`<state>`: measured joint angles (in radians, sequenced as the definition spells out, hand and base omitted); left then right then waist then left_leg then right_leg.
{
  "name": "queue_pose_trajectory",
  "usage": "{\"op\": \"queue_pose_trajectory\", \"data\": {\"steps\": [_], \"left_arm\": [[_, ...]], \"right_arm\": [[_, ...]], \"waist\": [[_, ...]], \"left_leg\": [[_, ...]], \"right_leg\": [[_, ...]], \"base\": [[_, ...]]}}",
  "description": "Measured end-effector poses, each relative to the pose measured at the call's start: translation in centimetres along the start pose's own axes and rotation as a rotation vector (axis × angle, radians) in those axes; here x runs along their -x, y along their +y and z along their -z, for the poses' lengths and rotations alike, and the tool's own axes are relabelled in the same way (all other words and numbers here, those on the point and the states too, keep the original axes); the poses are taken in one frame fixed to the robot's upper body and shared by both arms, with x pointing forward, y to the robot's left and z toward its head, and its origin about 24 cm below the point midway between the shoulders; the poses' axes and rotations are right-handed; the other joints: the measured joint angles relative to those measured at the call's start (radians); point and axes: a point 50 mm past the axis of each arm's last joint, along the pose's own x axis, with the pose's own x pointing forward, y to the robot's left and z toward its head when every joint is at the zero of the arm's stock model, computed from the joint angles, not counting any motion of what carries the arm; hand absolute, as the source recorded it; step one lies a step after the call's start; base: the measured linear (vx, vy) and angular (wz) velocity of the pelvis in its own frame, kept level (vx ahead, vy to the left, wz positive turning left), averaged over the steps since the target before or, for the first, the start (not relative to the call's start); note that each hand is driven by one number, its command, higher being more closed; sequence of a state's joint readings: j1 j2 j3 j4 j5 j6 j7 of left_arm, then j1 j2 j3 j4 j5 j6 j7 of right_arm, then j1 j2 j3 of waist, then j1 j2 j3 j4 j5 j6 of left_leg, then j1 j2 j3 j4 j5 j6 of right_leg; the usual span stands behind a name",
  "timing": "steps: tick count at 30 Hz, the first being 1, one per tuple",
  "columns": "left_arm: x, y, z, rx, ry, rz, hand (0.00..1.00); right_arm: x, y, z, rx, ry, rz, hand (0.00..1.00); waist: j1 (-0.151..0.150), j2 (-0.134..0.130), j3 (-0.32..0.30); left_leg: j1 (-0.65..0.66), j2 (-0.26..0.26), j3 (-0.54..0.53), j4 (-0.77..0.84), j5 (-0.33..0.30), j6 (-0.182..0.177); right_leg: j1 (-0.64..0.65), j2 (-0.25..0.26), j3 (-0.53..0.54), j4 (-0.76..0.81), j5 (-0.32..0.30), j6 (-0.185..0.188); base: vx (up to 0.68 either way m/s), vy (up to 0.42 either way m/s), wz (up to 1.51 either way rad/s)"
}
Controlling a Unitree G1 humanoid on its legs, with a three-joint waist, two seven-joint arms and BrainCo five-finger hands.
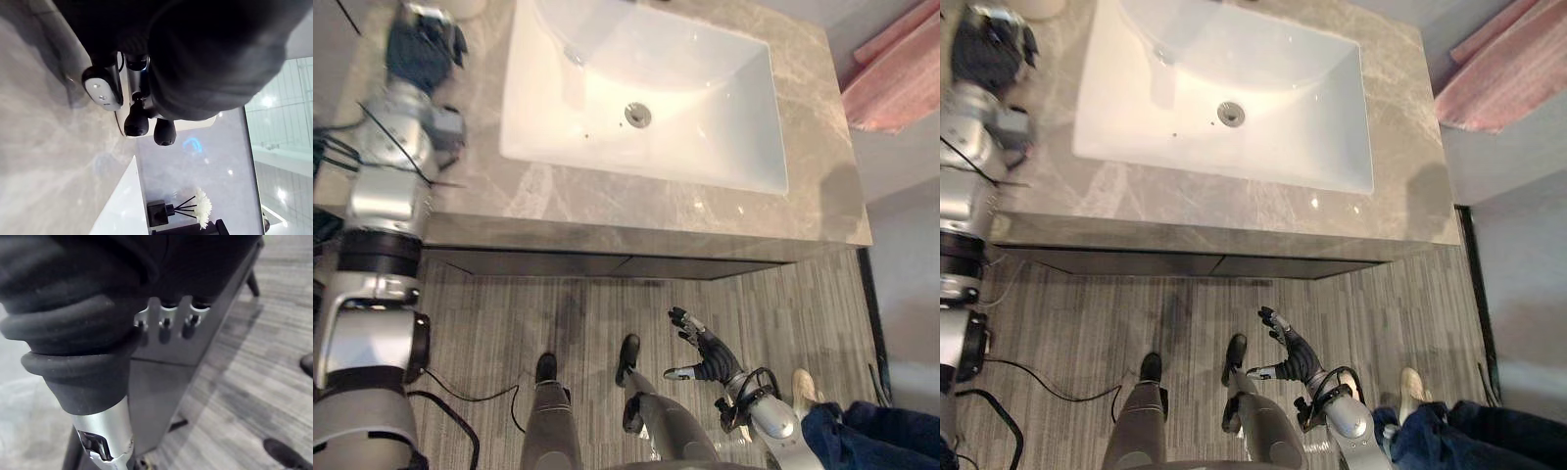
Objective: Organize washtable
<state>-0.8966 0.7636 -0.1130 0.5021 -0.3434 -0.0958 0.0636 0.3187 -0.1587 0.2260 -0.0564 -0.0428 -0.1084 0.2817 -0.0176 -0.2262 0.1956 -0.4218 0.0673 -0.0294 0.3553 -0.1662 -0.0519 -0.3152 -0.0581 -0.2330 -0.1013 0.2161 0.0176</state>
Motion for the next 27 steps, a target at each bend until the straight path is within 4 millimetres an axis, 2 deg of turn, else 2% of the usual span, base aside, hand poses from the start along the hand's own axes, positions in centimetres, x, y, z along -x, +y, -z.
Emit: {"op": "queue_pose_trajectory", "data": {"steps": [2, 5, 10, 12, 14, 15, 16, 17, 19, 20, 22, 25, 27], "left_arm": [[1.6, -1.2, 2.1, 0.026, 0.055, 0.027, 1.0], [4.7, -4.2, 5.1, 0.134, 0.133, 0.077, 1.0], [10.0, -6.9, 7.9, 0.334, 0.221, 0.066, 1.0], [13.0, -8.3, 8.8, 0.454, 0.264, 0.042, 1.0], [17.2, -9.5, 10.0, 0.574, 0.35, 0.005, 1.0], [18.4, -9.8, 10.4, 0.596, 0.386, -0.005, 1.0], [20.7, -10.3, 11.3, 0.629, 0.461, -0.028, 1.0], [21.8, -10.5, 11.6, 0.644, 0.494, -0.038, 1.0], [25.5, -10.8, 12.1, 0.682, 0.587, -0.061, 1.0], [26.3, -10.8, 12.1, 0.686, 0.603, -0.06, 1.0], [29.1, -10.7, 12.5, 0.687, 0.679, -0.048, 1.0], [32.1, -11.3, 12.6, 0.724, 0.772, -0.04, 1.0], [33.3, -12.0, 12.5, 0.763, 0.811, -0.023, 1.0]], "right_arm": [[-0.2, 0.2, 0.0, -0.002, 0.001, -0.012, 0.0], [-0.3, 0.3, 0.6, -0.01, 0.026, -0.014, 0.0], [-0.7, 0.2, 0.6, 0.002, 0.028, -0.019, 0.0], [-1.1, -0.2, 0.5, 0.006, 0.028, 0.003, 0.0], [-1.1, -1.2, 0.5, 0.001, 0.03, 0.052, 0.0], [-1.0, -1.5, 0.5, -0.001, 0.03, 0.071, 0.0], [-0.9, -2.0, 0.5, -0.007, 0.033, 0.113, 0.0], [-0.8, -2.4, 0.7, -0.011, 0.038, 0.135, 0.0], [-0.2, -3.7, 1.5, -0.027, 0.072, 0.216, 0.0], [0.0, -4.0, 1.7, -0.031, 0.081, 0.233, 0.0], [1.0, -4.7, 2.9, -0.057, 0.133, 0.294, 0.0], [2.5, -4.5, 4.4, -0.095, 0.201, 0.33, 0.0], [3.4, -3.9, 5.1, -0.119, 0.232, 0.339, 0.0]], "waist": [[0.01, 0.025, -0.016], [0.035, 0.074, -0.04], [0.046, 0.131, -0.077], [0.063, 0.152, -0.09], [0.066, 0.178, -0.113], [0.07, 0.185, -0.122], [0.083, 0.196, -0.138], [0.086, 0.2, -0.145], [0.089, 0.208, -0.163], [0.088, 0.208, -0.169], [0.089, 0.21, -0.175], [0.09, 0.214, -0.18], [0.09, 0.215, -0.184]], "left_leg": [[0.027, -0.009, -0.01, -0.029, 0.014, 0.0], [0.08, -0.024, -0.042, -0.084, 0.04, -0.001], [0.146, -0.042, -0.086, -0.16, 0.079, -0.003], [0.18, -0.044, -0.097, -0.184, 0.087, -0.002], [0.22, -0.05, -0.111, -0.203, 0.091, 0.001], [0.231, -0.051, -0.112, -0.21, 0.092, 0.002], [0.247, -0.051, -0.114, -0.22, 0.094, 0.003], [0.252, -0.052, -0.114, -0.222, 0.094, 0.003], [0.263, -0.054, -0.126, -0.241, 0.1, -0.001], [0.263, -0.054, -0.133, -0.248, 0.104, -0.002], [0.277, -0.054, -0.153, -0.257, 0.112, -0.004], [0.304, -0.054, -0.183, -0.272, 0.112, -0.004], [0.314, -0.055, -0.204, -0.279, 0.113, -0.004]], "right_leg": [[0.021, -0.008, -0.012, -0.002, -0.009, -0.002], [0.067, -0.022, -0.046, -0.002, -0.029, 0.003], [0.121, -0.037, -0.095, 0.001, -0.046, 0.011], [0.15, -0.04, -0.106, 0.001, -0.053, 0.014], [0.189, -0.042, -0.123, 0.001, -0.066, 0.021], [0.198, -0.043, -0.124, 0.001, -0.068, 0.022], [0.211, -0.046, -0.127, 0.002, -0.073, 0.022], [0.215, -0.047, -0.127, 0.002, -0.074, 0.023], [0.226, -0.049, -0.142, 0.002, -0.088, 0.021], [0.226, -0.049, -0.148, 0.002, -0.091, 0.023], [0.245, -0.049, -0.169, 0.001, -0.098, 0.021], [0.283, -0.048, -0.202, 0.0, -0.12, 0.029], [0.301, -0.049, -0.225, -0.002, -0.127, 0.028]], "base": [[0.01, 0.044, 0.33], [0.02, 0.033, 0.34], [0.03, 0.013, 0.32], [0.03, 0.012, 0.22], [0.05, 0.014, 0.21], [0.04, 0.009, 0.11], [0.03, 0.009, 0.04], [0.03, 0.024, 0.07], [0.01, 0.017, 0.17], [0.01, -0.007, 0.28], [0.03, -0.004, 0.27], [0.02, -0.011, 0.29], [0.03, -0.005, 0.37]]}}
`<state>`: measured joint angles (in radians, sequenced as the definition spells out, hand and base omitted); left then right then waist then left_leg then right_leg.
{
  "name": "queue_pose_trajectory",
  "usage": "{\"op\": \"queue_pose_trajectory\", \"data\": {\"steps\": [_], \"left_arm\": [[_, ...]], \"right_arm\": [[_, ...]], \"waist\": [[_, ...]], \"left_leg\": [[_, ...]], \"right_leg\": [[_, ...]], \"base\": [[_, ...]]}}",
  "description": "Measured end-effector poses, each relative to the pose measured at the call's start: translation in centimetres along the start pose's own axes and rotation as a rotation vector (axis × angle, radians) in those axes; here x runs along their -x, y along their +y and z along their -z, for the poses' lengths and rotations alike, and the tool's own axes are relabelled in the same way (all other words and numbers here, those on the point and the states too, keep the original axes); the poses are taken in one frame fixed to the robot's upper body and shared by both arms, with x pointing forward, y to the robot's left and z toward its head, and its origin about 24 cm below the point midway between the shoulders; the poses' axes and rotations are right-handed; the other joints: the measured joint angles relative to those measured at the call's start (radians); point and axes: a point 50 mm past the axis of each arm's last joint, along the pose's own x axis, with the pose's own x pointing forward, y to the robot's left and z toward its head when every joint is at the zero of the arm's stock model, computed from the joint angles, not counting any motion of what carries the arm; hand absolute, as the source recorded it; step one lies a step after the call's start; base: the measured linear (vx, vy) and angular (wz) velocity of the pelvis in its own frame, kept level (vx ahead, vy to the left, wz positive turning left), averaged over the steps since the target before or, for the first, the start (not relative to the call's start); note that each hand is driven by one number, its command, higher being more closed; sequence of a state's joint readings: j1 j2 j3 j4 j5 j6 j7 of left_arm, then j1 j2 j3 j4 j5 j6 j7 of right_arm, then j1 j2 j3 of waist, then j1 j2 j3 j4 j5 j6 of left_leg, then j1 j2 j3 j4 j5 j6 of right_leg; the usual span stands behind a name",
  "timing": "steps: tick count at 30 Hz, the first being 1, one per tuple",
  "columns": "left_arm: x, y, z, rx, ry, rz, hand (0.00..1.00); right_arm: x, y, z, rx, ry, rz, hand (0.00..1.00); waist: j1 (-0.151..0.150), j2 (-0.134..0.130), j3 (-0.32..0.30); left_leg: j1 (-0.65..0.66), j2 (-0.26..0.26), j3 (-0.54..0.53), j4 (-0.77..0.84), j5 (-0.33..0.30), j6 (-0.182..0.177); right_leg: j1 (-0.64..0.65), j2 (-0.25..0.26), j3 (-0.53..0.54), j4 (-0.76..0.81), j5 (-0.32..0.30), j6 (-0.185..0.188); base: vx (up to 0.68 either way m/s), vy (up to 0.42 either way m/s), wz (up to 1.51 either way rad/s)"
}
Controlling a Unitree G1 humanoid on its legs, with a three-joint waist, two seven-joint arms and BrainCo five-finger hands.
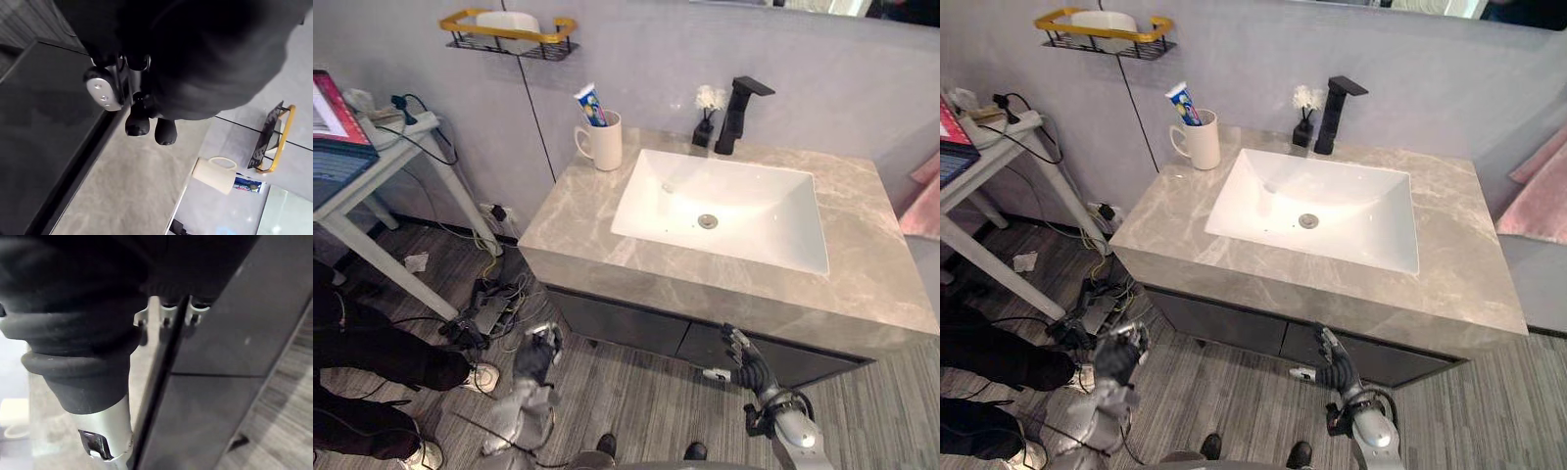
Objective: Organize washtable
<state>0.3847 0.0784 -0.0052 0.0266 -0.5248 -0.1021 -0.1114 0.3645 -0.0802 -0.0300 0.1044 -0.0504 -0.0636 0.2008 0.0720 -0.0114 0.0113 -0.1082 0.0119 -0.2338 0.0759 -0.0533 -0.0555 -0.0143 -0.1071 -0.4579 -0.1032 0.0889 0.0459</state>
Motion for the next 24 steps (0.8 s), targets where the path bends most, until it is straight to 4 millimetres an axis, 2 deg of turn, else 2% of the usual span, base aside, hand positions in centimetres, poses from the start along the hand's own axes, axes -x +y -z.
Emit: {"op": "queue_pose_trajectory", "data": {"steps": [3, 4, 9, 11, 13, 16, 21, 24], "left_arm": [[0.5, -0.2, 1.6, 0.031, 0.072, 0.015, 1.0], [0.7, -0.2, 2.5, 0.038, 0.109, 0.022, 0.0], [1.0, 0.3, 7.6, 0.037, 0.348, 0.016, 0.0], [1.4, 1.5, 10.4, 0.014, 0.499, -0.049, 0.0], [1.8, 2.8, 11.8, -0.02, 0.592, -0.126, 0.0], [2.2, 5.5, 12.5, -0.104, 0.668, -0.29, 0.0], [4.0, 7.8, 12.9, -0.173, 0.722, -0.442, 0.0], [4.1, 8.1, 12.7, -0.202, 0.726, -0.447, 0.0]], "right_arm": [[0.5, 0.5, 0.7, -0.027, 0.026, -0.001, 0.0], [0.6, 0.7, 1.1, -0.037, 0.039, -0.01, 0.0], [0.2, 1.3, 4.8, -0.077, 0.206, -0.036, 0.0], [0.4, 1.7, 7.4, -0.098, 0.331, -0.024, 0.0], [0.7, 1.8, 9.4, -0.114, 0.431, -0.005, 0.0], [1.8, 1.8, 12.0, -0.134, 0.577, 0.04, 0.0], [1.5, 0.5, 12.7, -0.21, 0.629, 0.18, 0.0], [1.7, 0.3, 12.9, -0.257, 0.634, 0.229, 0.0]], "waist": [[0.0, 0.004, -0.013], [0.0, 0.008, -0.017], [-0.001, 0.013, -0.028], [-0.002, 0.012, -0.028], [-0.003, 0.011, -0.027], [-0.006, 0.004, -0.023], [-0.004, -0.013, 0.005], [-0.016, -0.026, 0.013]], "left_leg": [[0.005, 0.0, -0.015, -0.006, 0.005, -0.002], [0.007, 0.004, -0.019, -0.007, 0.005, -0.002], [0.02, 0.004, -0.02, -0.027, 0.008, -0.006], [0.033, 0.005, -0.019, -0.034, 0.009, -0.007], [0.042, 0.006, -0.017, -0.037, 0.01, -0.007], [0.053, 0.008, 0.002, -0.041, 0.011, -0.005], [0.088, 0.023, 0.146, -0.044, -0.013, 0.005], [0.084, 0.025, 0.251, -0.045, -0.028, 0.01]], "right_leg": [[0.013, 0.001, -0.021, 0.0, -0.008, 0.005], [0.016, 0.002, -0.022, 0.0, -0.008, 0.008], [0.026, 0.001, -0.022, -0.001, -0.011, 0.018], [0.026, 0.002, -0.018, -0.001, -0.01, 0.017], [0.029, 0.003, -0.013, -0.001, -0.009, 0.016], [0.028, 0.004, 0.006, -0.001, -0.009, 0.017], [-0.016, 0.008, 0.15, -0.001, 0.014, 0.018], [-0.076, 0.01, 0.257, -0.001, 0.034, 0.029]], "base": [[0.04, -0.001, 0.23], [0.04, 0.0, 0.04], [0.01, 0.002, 0.0], [0.07, 0.008, -0.06], [0.06, 0.004, -0.05], [0.04, 0.012, -0.17], [-0.01, 0.043, -0.83], [-0.03, 0.072, -1.13]]}}
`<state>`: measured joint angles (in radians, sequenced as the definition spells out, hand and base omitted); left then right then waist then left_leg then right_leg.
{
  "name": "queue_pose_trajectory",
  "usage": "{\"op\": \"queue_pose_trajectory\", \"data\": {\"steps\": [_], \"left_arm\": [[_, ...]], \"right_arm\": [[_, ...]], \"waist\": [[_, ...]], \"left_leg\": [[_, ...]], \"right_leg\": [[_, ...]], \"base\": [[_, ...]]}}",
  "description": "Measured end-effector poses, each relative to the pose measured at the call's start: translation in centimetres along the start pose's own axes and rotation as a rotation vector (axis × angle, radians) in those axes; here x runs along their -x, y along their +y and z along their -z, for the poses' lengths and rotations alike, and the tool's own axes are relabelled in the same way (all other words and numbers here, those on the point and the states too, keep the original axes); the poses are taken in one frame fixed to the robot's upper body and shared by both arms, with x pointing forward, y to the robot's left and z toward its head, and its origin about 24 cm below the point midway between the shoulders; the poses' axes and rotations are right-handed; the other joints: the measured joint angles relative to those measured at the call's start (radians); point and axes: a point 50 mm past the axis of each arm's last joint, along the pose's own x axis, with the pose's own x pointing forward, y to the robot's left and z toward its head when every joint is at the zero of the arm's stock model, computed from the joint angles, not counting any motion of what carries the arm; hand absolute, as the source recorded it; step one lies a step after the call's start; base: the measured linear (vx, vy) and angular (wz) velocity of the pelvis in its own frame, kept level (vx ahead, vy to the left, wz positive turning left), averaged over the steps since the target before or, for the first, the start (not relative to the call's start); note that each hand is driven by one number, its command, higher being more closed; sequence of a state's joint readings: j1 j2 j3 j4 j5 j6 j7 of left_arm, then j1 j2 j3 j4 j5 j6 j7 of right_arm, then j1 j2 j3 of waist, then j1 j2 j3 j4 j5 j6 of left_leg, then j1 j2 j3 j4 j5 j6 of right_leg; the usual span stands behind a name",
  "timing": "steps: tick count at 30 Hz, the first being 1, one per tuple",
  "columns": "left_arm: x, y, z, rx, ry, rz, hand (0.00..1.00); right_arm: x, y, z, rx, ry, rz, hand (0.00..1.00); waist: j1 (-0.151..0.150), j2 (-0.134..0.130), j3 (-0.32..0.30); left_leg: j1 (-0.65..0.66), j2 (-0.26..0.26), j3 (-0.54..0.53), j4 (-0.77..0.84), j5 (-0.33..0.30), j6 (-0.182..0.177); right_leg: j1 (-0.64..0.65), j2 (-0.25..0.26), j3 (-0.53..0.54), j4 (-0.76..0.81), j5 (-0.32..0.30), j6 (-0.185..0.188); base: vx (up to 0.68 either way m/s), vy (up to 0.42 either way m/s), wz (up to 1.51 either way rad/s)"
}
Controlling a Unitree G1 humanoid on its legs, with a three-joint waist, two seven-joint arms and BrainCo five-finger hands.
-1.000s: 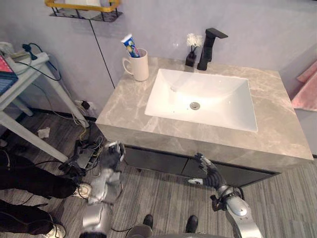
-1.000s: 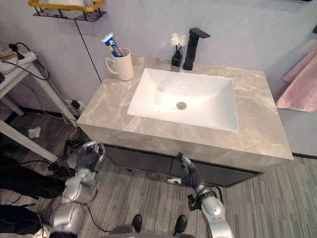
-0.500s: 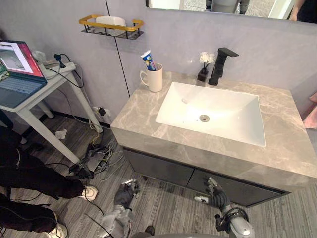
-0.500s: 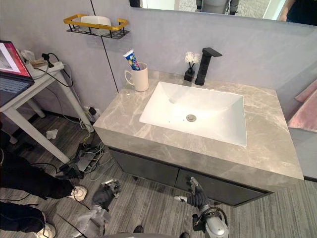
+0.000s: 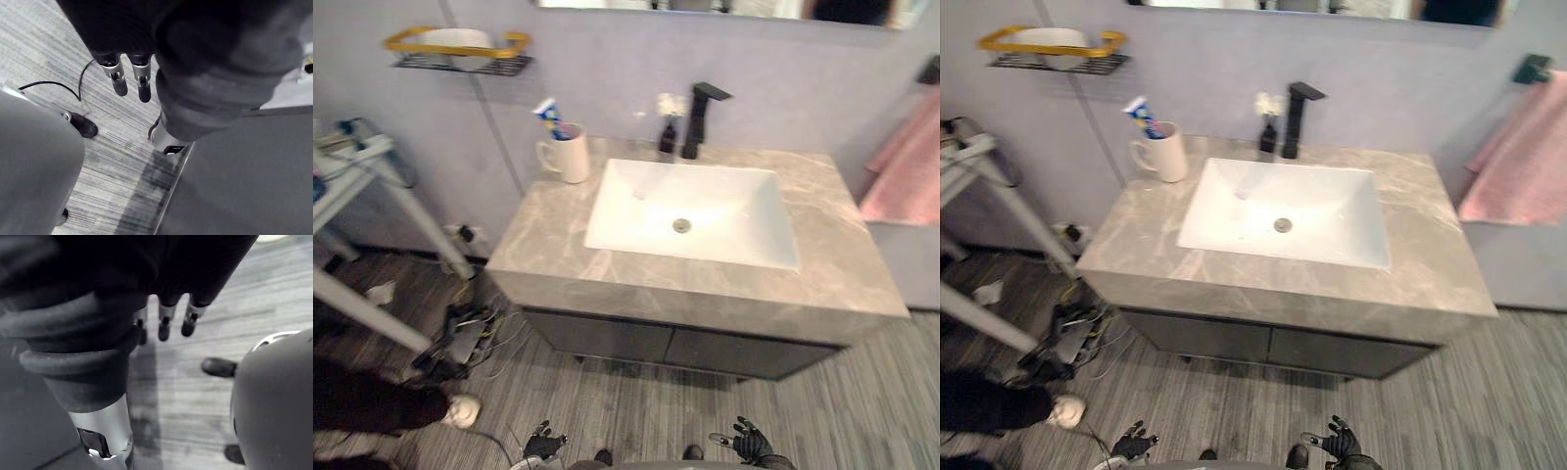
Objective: Organize washtable
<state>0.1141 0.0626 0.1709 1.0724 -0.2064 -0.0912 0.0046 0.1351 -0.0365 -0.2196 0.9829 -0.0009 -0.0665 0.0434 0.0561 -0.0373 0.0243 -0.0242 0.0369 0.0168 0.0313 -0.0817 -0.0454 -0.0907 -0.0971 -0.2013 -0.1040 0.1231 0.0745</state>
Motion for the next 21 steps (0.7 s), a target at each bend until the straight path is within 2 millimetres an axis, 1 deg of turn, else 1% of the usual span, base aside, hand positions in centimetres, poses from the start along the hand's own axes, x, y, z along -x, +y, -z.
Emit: {"op": "queue_pose_trajectory", "data": {"steps": [1, 2, 3, 4, 5, 6, 7, 8, 9, 10, 11, 12, 13, 14, 15, 16, 18, 21], "left_arm": [[-0.1, 0.0, -0.3, -0.044, -0.01, 0.002, 0.0], [-0.1, 0.0, -0.5, -0.06, -0.014, 0.001, 0.0], [-0.2, 0.0, -0.9, -0.088, -0.024, 0.003, 0.0], [-0.3, 0.0, -1.1, -0.103, -0.031, 0.004, 0.0], [-0.4, -0.7, -1.3, -0.128, -0.034, 0.023, 0.0], [-0.4, -1.1, -1.3, -0.138, -0.035, 0.035, 0.0], [-0.4, -1.2, -1.4, -0.142, -0.038, 0.037, 0.0], [-0.4, -0.9, -1.7, -0.146, -0.042, 0.03, 0.0], [-0.5, -0.8, -1.9, -0.148, -0.051, 0.025, 0.0], [-0.5, -0.7, -2.1, -0.148, -0.052, 0.013, 0.0], [-0.5, -1.2, -1.7, -0.139, -0.038, 0.022, 0.0], [-0.4, -2.1, -1.6, -0.127, -0.043, 0.044, 0.0], [-0.5, -2.3, -2.3, -0.13, -0.07, 0.05, 0.0], [-0.7, -2.3, -2.8, -0.14, -0.08, 0.053, 0.0], [-0.8, -3.0, -3.2, -0.141, -0.079, 0.068, 0.0], [-0.8, -3.2, -2.9, -0.143, -0.073, 0.073, 0.0], [-0.8, -3.3, -2.9, -0.167, -0.071, 0.08, 0.0], [-0.7, -3.7, -2.7, -0.197, -0.064, 0.096, 0.0]], "right_arm": [[-0.1, 0.2, -0.2, -0.003, -0.003, -0.005, 0.0], [-0.1, 0.5, -0.3, -0.009, -0.004, -0.011, 0.0], [-0.2, 0.8, -0.6, -0.013, -0.011, -0.017, 0.0], [-0.3, 1.0, -0.6, -0.017, -0.011, -0.022, 0.0], [-0.4, 1.3, -1.1, -0.016, -0.019, -0.03, 0.0], [-0.7, 1.1, -2.1, 0.001, -0.043, -0.03, 0.0], [-0.8, 1.2, -2.2, 0.008, -0.041, -0.033, 0.0], [-0.7, 1.9, -1.6, 0.027, -0.024, -0.054, 0.0], [-0.8, 2.2, -1.7, 0.043, -0.021, -0.064, 0.0], [-0.9, 2.9, -2.0, 0.1, -0.023, -0.095, 0.0], [-1.0, 3.0, -2.5, 0.132, -0.038, -0.101, 0.0], [-1.2, 2.6, -3.1, 0.179, -0.049, -0.097, 0.0], [-1.3, 3.2, -3.0, 0.219, -0.034, -0.113, 0.0], [-1.2, 3.5, -3.0, 0.246, -0.033, -0.128, 0.0], [-1.3, 4.2, -3.5, 0.326, -0.052, -0.151, 0.0], [-1.3, 4.8, -3.5, 0.415, -0.062, -0.174, 0.0], [-1.2, 5.3, -3.3, 0.514, -0.063, -0.202, 0.0], [-1.1, 5.5, -2.7, 0.531, -0.044, -0.205, 0.0]], "waist": [[-0.021, -0.003, 0.012], [-0.026, -0.008, 0.018], [-0.037, -0.021, 0.028], [-0.043, -0.026, 0.034], [-0.045, 0.009, 0.043], [-0.041, 0.019, 0.058], [-0.042, 0.022, 0.064], [-0.04, -0.006, 0.058], [-0.035, -0.024, 0.058], [-0.034, -0.023, 0.063], [-0.032, 0.006, 0.056], [-0.032, 0.026, 0.045], [-0.03, 0.006, 0.051], [-0.029, -0.01, 0.049], [-0.021, 0.007, 0.057], [-0.014, 0.017, 0.059], [-0.019, 0.02, 0.06], [-0.022, 0.02, 0.055]], "left_leg": [[-0.004, -0.003, 0.051, 0.003, -0.006, 0.005], [-0.007, -0.004, 0.075, 0.006, -0.01, 0.006], [-0.02, -0.004, 0.125, 0.025, -0.018, 0.016], [-0.03, -0.002, 0.159, 0.042, -0.024, 0.022], [-0.052, 0.044, 0.216, 0.056, -0.031, 0.032], [-0.038, 0.075, 0.251, 0.059, -0.031, 0.032], [-0.017, 0.089, 0.3, 0.063, -0.036, 0.032], [0.003, 0.075, 0.344, 0.097, -0.06, 0.031], [0.011, 0.067, 0.363, 0.121, -0.076, 0.027], [0.018, 0.073, 0.401, 0.132, -0.08, 0.03], [0.021, 0.094, 0.406, 0.11, -0.074, 0.041], [0.037, 0.096, 0.442, 0.053, -0.085, 0.017], [0.031, 0.062, 0.474, 0.058, -0.077, 0.017], [0.018, 0.053, 0.483, 0.061, -0.078, 0.017], [-0.011, 0.079, 0.496, 0.081, -0.075, 0.013], [-0.021, 0.089, 0.515, 0.087, -0.075, 0.013], [0.0, 0.093, 0.513, 0.086, -0.072, 0.01], [0.049, 0.084, 0.484, 0.072, -0.058, -0.006]], "right_leg": [[-0.028, -0.001, 0.048, 0.001, 0.014, 0.001], [-0.041, 0.0, 0.07, 0.001, 0.021, 0.006], [-0.069, -0.001, 0.093, 0.0, 0.019, 0.003], [-0.079, -0.005, 0.081, 0.0, -0.003, 0.001], [-0.095, 0.013, -0.009, 0.023, -0.089, -0.004], [-0.126, -0.003, -0.109, 0.165, -0.125, -0.051], [-0.141, -0.045, -0.218, 0.359, -0.169, -0.096], [-0.123, -0.097, -0.267, 0.46, -0.159, -0.092], [-0.124, -0.096, -0.273, 0.466, -0.162, -0.088], [-0.1, -0.078, -0.291, 0.403, -0.138, -0.109], [-0.073, -0.054, -0.295, 0.332, -0.129, -0.108], [-0.079, -0.081, -0.4, 0.435, -0.237, -0.135], [-0.063, -0.123, -0.424, 0.469, -0.305, -0.082], [-0.057, -0.113, -0.4, 0.404, -0.308, -0.053], [-0.049, -0.056, -0.377, 0.309, -0.242, -0.068], [-0.029, -0.014, -0.355, 0.21, -0.194, -0.07], [0.009, 0.009, -0.347, 0.155, -0.173, -0.078], [0.09, 0.015, -0.368, 0.11, -0.17, -0.073]], "base": [[-0.04, 0.071, -1.05], [-0.05, 0.088, -1.16], [-0.04, 0.06, -0.91], [-0.05, 0.068, -1.13], [-0.04, 0.063, -1.18], [0.02, 0.068, -1.42], [0.09, 0.049, -1.37], [0.11, 0.025, -1.21], [0.03, -0.018, -1.41], [-0.07, -0.042, -1.25], [-0.07, -0.119, -1.4], [0.01, -0.103, -0.98], [0.08, -0.125, -0.87], [0.05, -0.142, -0.66], [-0.01, -0.191, -0.7], [-0.03, -0.156, -0.65], [0.02, -0.05, -0.29], [0.03, 0.006, 0.17]]}}
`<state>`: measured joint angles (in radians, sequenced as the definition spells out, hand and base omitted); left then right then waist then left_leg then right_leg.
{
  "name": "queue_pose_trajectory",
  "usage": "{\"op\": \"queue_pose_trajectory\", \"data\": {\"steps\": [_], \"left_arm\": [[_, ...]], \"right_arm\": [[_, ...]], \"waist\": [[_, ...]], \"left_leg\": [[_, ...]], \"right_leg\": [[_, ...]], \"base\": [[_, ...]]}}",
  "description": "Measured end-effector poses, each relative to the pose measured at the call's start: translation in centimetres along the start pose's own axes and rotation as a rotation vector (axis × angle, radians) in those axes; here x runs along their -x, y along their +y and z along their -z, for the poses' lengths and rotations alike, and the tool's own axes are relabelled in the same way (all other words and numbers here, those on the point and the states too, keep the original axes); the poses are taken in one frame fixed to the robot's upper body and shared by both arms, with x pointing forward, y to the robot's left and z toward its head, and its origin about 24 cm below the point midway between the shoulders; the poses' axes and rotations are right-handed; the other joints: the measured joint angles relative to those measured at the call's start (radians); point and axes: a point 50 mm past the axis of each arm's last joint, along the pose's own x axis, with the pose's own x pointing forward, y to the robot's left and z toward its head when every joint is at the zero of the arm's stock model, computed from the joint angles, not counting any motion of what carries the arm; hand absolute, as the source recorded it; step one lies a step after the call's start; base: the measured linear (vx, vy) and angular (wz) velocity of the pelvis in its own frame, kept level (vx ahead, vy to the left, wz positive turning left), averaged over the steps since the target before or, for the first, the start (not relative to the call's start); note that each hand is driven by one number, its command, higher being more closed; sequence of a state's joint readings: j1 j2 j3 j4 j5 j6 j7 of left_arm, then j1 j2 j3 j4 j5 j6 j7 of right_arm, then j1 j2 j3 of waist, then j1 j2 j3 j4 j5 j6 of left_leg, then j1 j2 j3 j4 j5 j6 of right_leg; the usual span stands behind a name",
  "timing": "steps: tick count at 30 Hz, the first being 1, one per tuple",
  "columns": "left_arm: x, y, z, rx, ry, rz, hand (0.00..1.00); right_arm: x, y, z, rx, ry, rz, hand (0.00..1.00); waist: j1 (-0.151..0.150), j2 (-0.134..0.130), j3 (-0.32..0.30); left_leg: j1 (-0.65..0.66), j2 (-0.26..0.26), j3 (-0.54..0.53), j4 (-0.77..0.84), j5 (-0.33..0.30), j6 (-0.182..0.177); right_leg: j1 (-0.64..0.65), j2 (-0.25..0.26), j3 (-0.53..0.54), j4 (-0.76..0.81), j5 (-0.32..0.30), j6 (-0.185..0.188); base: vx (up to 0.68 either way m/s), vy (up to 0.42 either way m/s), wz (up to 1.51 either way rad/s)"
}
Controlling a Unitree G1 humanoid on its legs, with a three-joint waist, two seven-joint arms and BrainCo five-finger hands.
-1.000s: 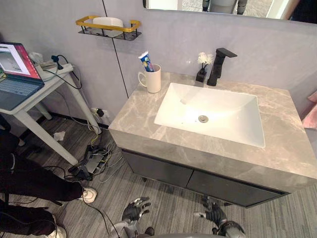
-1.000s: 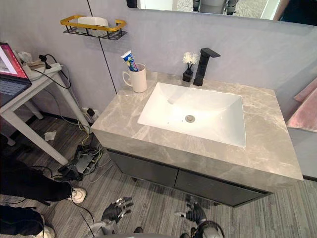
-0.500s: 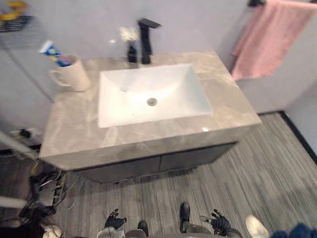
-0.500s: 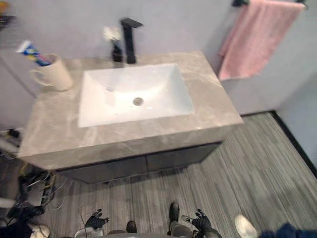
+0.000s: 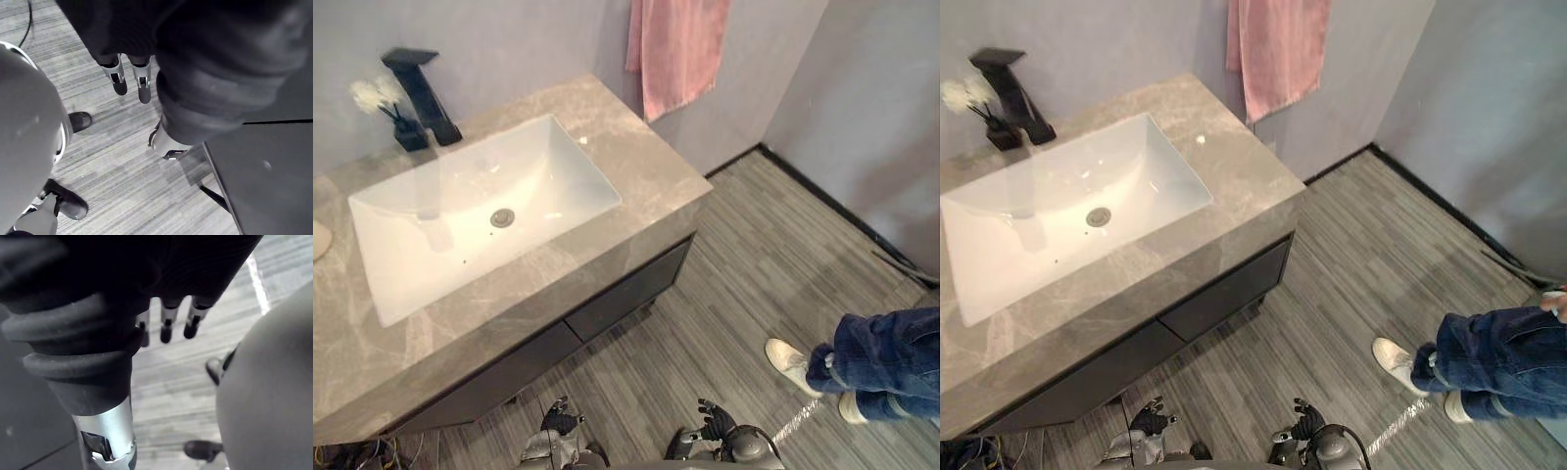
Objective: Organize washtable
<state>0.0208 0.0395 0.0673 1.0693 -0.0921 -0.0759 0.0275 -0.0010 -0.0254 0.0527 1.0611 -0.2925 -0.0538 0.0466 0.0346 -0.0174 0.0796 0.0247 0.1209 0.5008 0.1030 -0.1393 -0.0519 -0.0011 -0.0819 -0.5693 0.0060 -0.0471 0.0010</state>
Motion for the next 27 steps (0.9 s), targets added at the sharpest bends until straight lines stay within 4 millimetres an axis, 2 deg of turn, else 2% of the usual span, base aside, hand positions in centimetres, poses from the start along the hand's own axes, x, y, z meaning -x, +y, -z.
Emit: {"op": "queue_pose_trajectory", "data": {"steps": [4, 6, 7, 8, 9, 10, 11, 12, 13, 14, 15, 16, 17, 18, 19, 20, 22, 24, 25, 27], "left_arm": [[0.0, -0.1, -0.2, -0.01, -0.004, 0.007, 0.0], [0.0, 0.8, -0.3, 0.047, -0.007, -0.027, 0.0], [0.0, 1.4, -0.3, 0.128, -0.016, -0.056, 0.0], [0.1, 2.2, 0.0, 0.23, -0.014, -0.09, 0.0], [0.3, 2.1, 0.6, 0.302, -0.003, -0.096, 0.0], [0.3, 2.2, 0.8, 0.389, 0.002, -0.108, 0.0], [0.4, 2.4, 1.0, 0.403, 0.008, -0.113, 0.0], [0.6, 2.7, 1.9, 0.424, 0.035, -0.128, 0.0], [1.0, 2.5, 3.0, 0.453, 0.064, -0.131, 0.0], [1.1, 2.9, 3.3, 0.46, 0.071, -0.145, 0.0], [1.2, 3.7, 3.4, 0.456, 0.074, -0.164, 0.0], [1.2, 4.2, 3.2, 0.449, 0.065, -0.168, 0.0], [1.2, 4.7, 3.2, 0.438, 0.061, -0.173, 0.0], [1.3, 4.6, 3.3, 0.432, 0.069, -0.168, 0.0], [1.3, 4.7, 3.4, 0.404, 0.078, -0.161, 0.0], [1.3, 4.7, 3.5, 0.382, 0.081, -0.158, 0.0], [1.4, 4.7, 3.8, 0.343, 0.094, -0.156, 0.0], [1.5, 4.6, 4.0, 0.334, 0.106, -0.154, 0.0], [1.6, 4.8, 4.1, 0.323, 0.105, -0.157, 0.0], [1.6, 4.9, 4.0, 0.302, 0.103, -0.156, 0.0]], "right_arm": [[-0.1, 0.3, -0.1, -0.013, 0.02, -0.008, 0.0], [-0.2, 1.2, -0.4, 0.008, 0.015, -0.035, 0.0], [-0.3, 1.9, -0.8, 0.048, 0.001, -0.062, 0.0], [-0.4, 2.2, -1.5, 0.145, -0.016, -0.093, 0.0], [-0.6, 2.4, -1.8, 0.209, -0.016, -0.114, 0.0], [-0.8, 2.8, -2.8, 0.303, -0.036, -0.149, 0.0], [-0.9, 3.1, -3.4, 0.354, -0.054, -0.167, 0.0], [-0.9, 3.9, -4.4, 0.443, -0.083, -0.206, 0.0], [-0.9, 4.3, -4.8, 0.514, -0.098, -0.233, 0.0], [-1.0, 4.6, -5.0, 0.536, -0.1, -0.244, 0.0], [-0.8, 5.3, -5.1, 0.568, -0.11, -0.282, 0.0], [-0.7, 5.6, -4.7, 0.573, -0.093, -0.31, 0.0], [-0.7, 5.7, -4.6, 0.569, -0.089, -0.319, 0.0], [-0.9, 5.2, -5.0, 0.564, -0.086, -0.309, 0.0], [-1.0, 4.5, -5.3, 0.482, -0.086, -0.281, 0.0], [-1.1, 4.0, -5.4, 0.421, -0.085, -0.262, 0.0], [-1.3, 1.4, -5.3, 0.116, -0.081, -0.157, 0.0], [-1.2, -0.5, -5.0, -0.078, -0.084, -0.065, 0.0], [-1.1, -2.4, -4.2, -0.255, -0.076, 0.034, 0.0], [-0.8, -4.1, -3.0, -0.377, -0.053, 0.119, 0.0]], "waist": [[0.007, -0.009, -0.001], [0.011, -0.027, 0.011], [0.03, -0.027, 0.025], [0.068, -0.027, 0.042], [0.092, -0.006, 0.055], [0.103, 0.024, 0.072], [0.112, 0.032, 0.076], [0.139, 0.037, 0.075], [0.151, 0.048, 0.073], [0.149, 0.046, 0.08], [0.135, 0.017, 0.078], [0.118, -0.014, 0.073], [0.119, -0.031, 0.072], [0.119, -0.025, 0.078], [0.111, -0.035, 0.072], [0.11, -0.032, 0.073], [0.077, -0.017, 0.072], [0.054, -0.008, 0.068], [0.032, -0.011, 0.057], [0.01, -0.018, 0.051]], "left_leg": [[-0.009, -0.003, -0.017, 0.033, 0.0, 0.0], [-0.049, 0.005, -0.065, 0.182, -0.005, 0.005], [-0.104, 0.016, -0.15, 0.342, -0.012, 0.03], [-0.198, -0.035, -0.394, 0.501, -0.09, 0.071], [-0.227, -0.097, -0.596, 0.546, -0.145, 0.064], [-0.254, -0.151, -0.821, 0.569, -0.184, 0.026], [-0.261, -0.17, -0.921, 0.567, -0.196, 0.007], [-0.255, -0.188, -1.063, 0.528, -0.202, -0.017], [-0.23, -0.16, -1.113, 0.464, -0.253, -0.01], [-0.226, -0.151, -1.082, 0.459, -0.273, 0.013], [-0.234, -0.117, -0.999, 0.44, -0.276, 0.018], [-0.237, -0.113, -0.917, 0.451, -0.275, 0.024], [-0.239, -0.121, -0.871, 0.466, -0.278, 0.033], [-0.24, -0.099, -0.777, 0.497, -0.294, 0.05], [-0.229, -0.087, -0.686, 0.488, -0.297, 0.054], [-0.22, -0.085, -0.651, 0.483, -0.298, 0.056], [-0.173, -0.081, -0.515, 0.456, -0.311, 0.082], [-0.148, -0.07, -0.442, 0.452, -0.323, 0.101], [-0.135, -0.068, -0.375, 0.451, -0.335, 0.115], [-0.129, -0.069, -0.318, 0.453, -0.344, 0.121]], "right_leg": [[0.012, 0.002, -0.001, -0.03, 0.012, 0.004], [0.021, -0.012, 0.049, -0.027, 0.015, -0.002], [0.034, -0.016, 0.098, -0.024, 0.019, -0.008], [0.025, -0.027, 0.182, -0.004, 0.017, -0.01], [0.009, -0.016, 0.255, 0.012, 0.015, -0.012], [-0.014, 0.017, 0.348, 0.032, 0.017, -0.009], [-0.037, 0.034, 0.404, 0.047, 0.017, -0.009], [-0.099, 0.073, 0.53, 0.077, 0.012, -0.005], [-0.139, 0.123, 0.653, 0.077, 0.009, 0.023], [-0.136, 0.141, 0.709, 0.045, 0.014, 0.032], [-0.133, 0.163, 0.809, 0.001, 0.027, 0.056], [-0.133, 0.169, 0.886, 0.012, 0.07, 0.062], [-0.126, 0.161, 0.922, 0.01, 0.093, 0.067], [-0.138, 0.166, 1.003, -0.007, 0.128, 0.09], [-0.158, 0.172, 1.075, -0.012, 0.156, 0.103], [-0.166, 0.172, 1.104, -0.012, 0.171, 0.102], [-0.182, 0.185, 1.194, -0.012, 0.208, 0.113], [-0.185, 0.198, 1.24, -0.011, 0.227, 0.122], [-0.195, 0.206, 1.283, -0.01, 0.236, 0.134], [-0.206, 0.209, 1.309, -0.009, 0.242, 0.14]], "base": [[0.02, 0.038, 0.08], [0.04, 0.017, -0.36], [0.01, 0.063, -1.15], [0.01, 0.174, -1.76], [-0.03, 0.299, -2.36], [-0.04, 0.322, -2.18], [-0.11, 0.355, -2.88], [-0.16, 0.31, -3.43], [-0.17, 0.291, -3.44], [-0.08, 0.238, -2.94], [0.03, 0.187, -2.24], [0.16, 0.224, -2.06], [0.12, 0.213, -2.18], [0.05, 0.249, -2.29], [-0.05, 0.207, -2.3], [-0.05, 0.192, -2.04], [-0.02, 0.176, -1.83], [-0.01, 0.163, -1.47], [-0.03, 0.174, -1.5], [-0.04, 0.124, -1.1]]}}
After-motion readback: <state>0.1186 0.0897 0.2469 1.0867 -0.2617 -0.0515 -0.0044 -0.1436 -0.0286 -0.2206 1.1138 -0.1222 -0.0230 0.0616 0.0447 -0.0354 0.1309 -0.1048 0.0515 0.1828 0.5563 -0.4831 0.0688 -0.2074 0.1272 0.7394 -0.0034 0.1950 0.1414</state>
